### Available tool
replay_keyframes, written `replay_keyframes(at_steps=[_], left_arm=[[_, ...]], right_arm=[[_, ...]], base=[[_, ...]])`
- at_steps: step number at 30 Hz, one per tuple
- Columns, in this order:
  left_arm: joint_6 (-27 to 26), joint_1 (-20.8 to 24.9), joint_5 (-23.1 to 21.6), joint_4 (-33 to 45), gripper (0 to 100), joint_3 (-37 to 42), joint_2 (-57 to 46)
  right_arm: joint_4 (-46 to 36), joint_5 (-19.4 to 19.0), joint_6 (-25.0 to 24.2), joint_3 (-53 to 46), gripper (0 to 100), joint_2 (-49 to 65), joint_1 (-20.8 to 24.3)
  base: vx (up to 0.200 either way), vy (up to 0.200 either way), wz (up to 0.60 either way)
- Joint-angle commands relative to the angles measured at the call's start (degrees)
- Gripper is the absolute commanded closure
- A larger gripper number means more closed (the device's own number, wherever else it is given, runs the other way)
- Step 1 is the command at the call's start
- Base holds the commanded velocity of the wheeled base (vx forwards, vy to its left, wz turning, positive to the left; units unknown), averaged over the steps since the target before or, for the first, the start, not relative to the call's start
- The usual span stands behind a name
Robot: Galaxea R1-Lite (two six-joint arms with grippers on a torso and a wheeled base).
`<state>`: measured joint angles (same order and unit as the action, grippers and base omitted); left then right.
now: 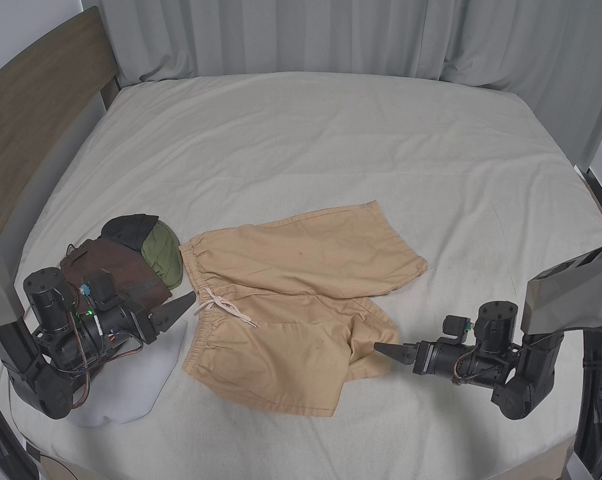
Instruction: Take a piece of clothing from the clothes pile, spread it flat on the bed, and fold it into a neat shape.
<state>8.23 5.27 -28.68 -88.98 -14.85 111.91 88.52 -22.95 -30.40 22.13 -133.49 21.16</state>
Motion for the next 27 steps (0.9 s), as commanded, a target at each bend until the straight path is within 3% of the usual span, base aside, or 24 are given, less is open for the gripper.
replay_keyframes(at_steps=[1,11,27], left_arm=[[0.0,0.0,-0.1,-0.1,0,0.0,0.3],[0.0,0.1,0.0,-0.1,0,0.2,0.4],[0.0,0.1,-0.1,-0.1,0,0.2,0.4]], right_arm=[[0.0,-0.1,2.0,-0.5,0,1.9,-2.4],[0.1,-1.7,6.0,0.2,0,-5.6,-2.6],[0.3,-2.7,3.6,10.1,0,-11.4,-1.2]], base=[[0.000,0.000,0.00],[0.000,0.000,0.00],[0.000,0.000,0.00]])
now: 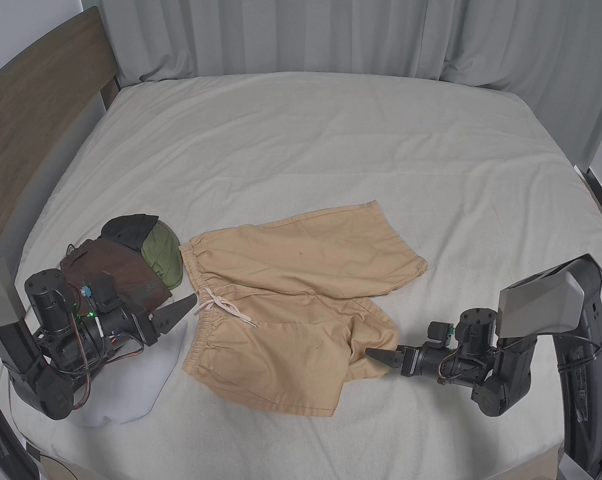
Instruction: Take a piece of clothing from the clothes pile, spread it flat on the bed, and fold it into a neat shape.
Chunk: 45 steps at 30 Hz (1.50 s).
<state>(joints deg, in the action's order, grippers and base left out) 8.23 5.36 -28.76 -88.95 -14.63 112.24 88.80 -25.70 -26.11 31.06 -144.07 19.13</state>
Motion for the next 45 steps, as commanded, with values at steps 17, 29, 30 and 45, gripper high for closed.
replay_keyframes(at_steps=[17,29,30,45], left_arm=[[0.0,0.0,0.0,-0.1,0,0.0,0.4],[-0.1,0.0,0.0,-0.1,0,0.0,0.4],[0.0,0.0,0.0,-0.1,0,0.0,0.4],[-0.1,0.0,0.0,-0.1,0,0.0,0.4]], right_arm=[[0.1,-0.1,-2.7,-6.1,0,8.7,4.0],[0.1,-1.2,-2.7,-8.3,0,11.7,3.0],[0.1,-1.2,-2.7,-8.4,0,11.7,3.0],[0.0,-2.0,-2.5,-11.1,100,12.1,2.8]], base=[[0.000,0.000,0.00],[0.000,0.000,0.00],[0.000,0.000,0.00],[0.000,0.000,0.00]])
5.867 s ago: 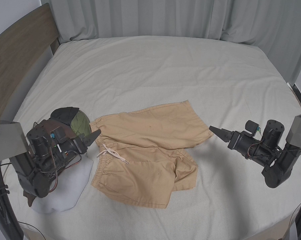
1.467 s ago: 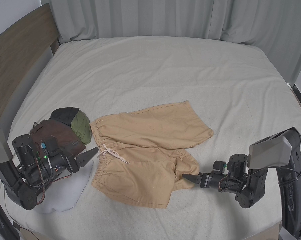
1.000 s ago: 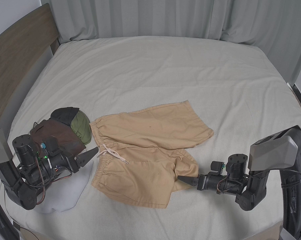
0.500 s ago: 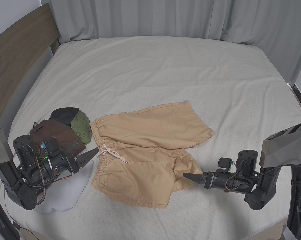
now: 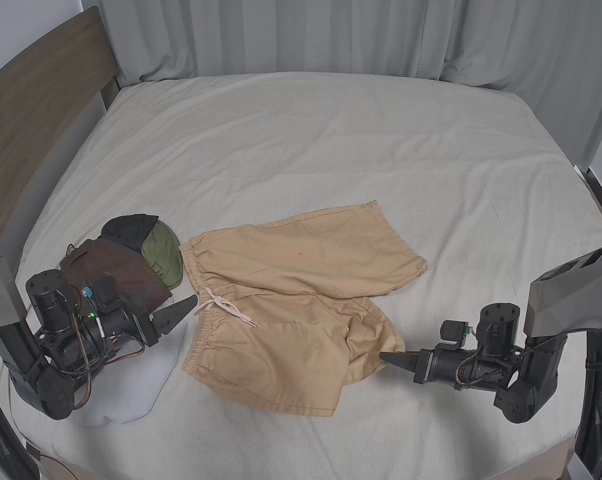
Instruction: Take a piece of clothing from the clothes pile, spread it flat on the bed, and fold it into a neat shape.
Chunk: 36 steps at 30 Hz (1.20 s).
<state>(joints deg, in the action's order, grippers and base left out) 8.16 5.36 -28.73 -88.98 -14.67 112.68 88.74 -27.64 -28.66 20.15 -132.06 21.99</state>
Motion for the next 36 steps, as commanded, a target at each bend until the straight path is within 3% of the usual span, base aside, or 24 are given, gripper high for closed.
replay_keyframes(at_steps=[1,9,15,24,36], left_arm=[[0.0,0.0,0.0,-0.1,0,0.0,0.1],[0.0,0.0,0.0,-0.1,0,0.0,0.0],[0.0,0.0,0.0,-0.1,0,0.0,0.1],[0.0,0.0,0.0,-0.1,0,-0.2,0.1],[0.1,-0.1,0.0,-0.1,0,-0.2,0.0]], right_arm=[[0.0,-0.1,0.0,-0.2,100,0.0,-0.1],[0.0,0.0,1.0,0.0,100,-0.5,-0.9],[-0.2,-0.1,6.3,-0.4,100,-0.7,-6.4],[-0.2,-1.6,10.0,-1.4,100,-0.7,-11.8],[-0.1,0.7,10.1,4.7,100,-4.3,-13.5]], base=[[0.000,0.000,0.00],[0.000,0.000,0.00],[0.000,0.000,0.00],[0.000,0.000,0.00],[0.000,0.000,0.00]])
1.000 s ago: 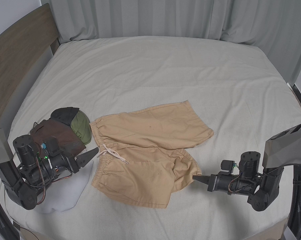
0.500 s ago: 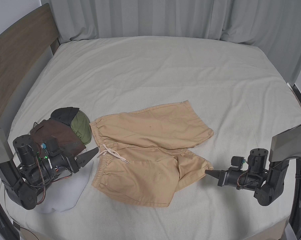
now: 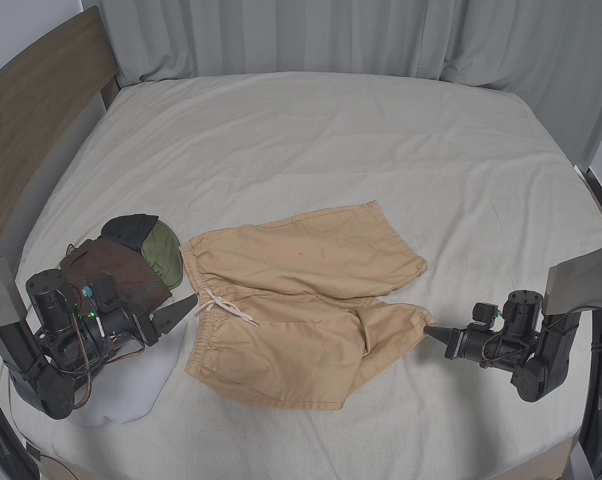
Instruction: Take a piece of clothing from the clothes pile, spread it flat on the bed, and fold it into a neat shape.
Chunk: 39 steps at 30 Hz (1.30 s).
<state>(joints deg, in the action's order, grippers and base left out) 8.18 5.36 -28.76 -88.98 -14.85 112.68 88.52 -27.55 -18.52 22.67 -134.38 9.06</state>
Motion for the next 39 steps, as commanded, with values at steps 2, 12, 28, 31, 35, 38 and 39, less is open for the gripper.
replay_keyframes(at_steps=[2,12,28,31,35,38,39], left_arm=[[0.0,-0.1,0.0,-0.1,0,0.0,0.0],[0.0,0.0,0.0,-0.1,0,0.0,0.0],[0.1,-0.1,0.0,-0.1,0,0.1,0.3],[0.1,-0.1,0.0,-0.1,0,0.1,0.3],[0.1,-0.1,0.0,-0.1,0,0.1,0.6],[0.1,-0.1,0.0,-0.1,0,0.0,0.9],[0.1,-0.1,0.0,-0.1,0,0.0,1.0]], right_arm=[[0.1,1.1,-0.1,3.4,100,-2.4,-0.6],[0.0,3.7,-0.5,7.6,100,-2.7,-1.1],[0.0,10.0,-0.6,18.8,100,-6.2,-0.6],[0.0,10.0,-0.6,19.8,100,-6.5,-0.5],[0.1,10.1,-0.5,21.4,100,-7.6,-0.5],[0.1,10.1,-0.4,21.8,100,-8.4,-0.5],[0.1,10.2,-0.4,22.0,100,-8.5,-0.5]], base=[[0.000,0.000,0.00],[0.000,0.000,0.00],[0.000,0.000,0.00],[0.000,0.000,0.00],[0.000,0.000,0.00],[0.000,0.000,0.00],[0.000,0.000,0.00]])
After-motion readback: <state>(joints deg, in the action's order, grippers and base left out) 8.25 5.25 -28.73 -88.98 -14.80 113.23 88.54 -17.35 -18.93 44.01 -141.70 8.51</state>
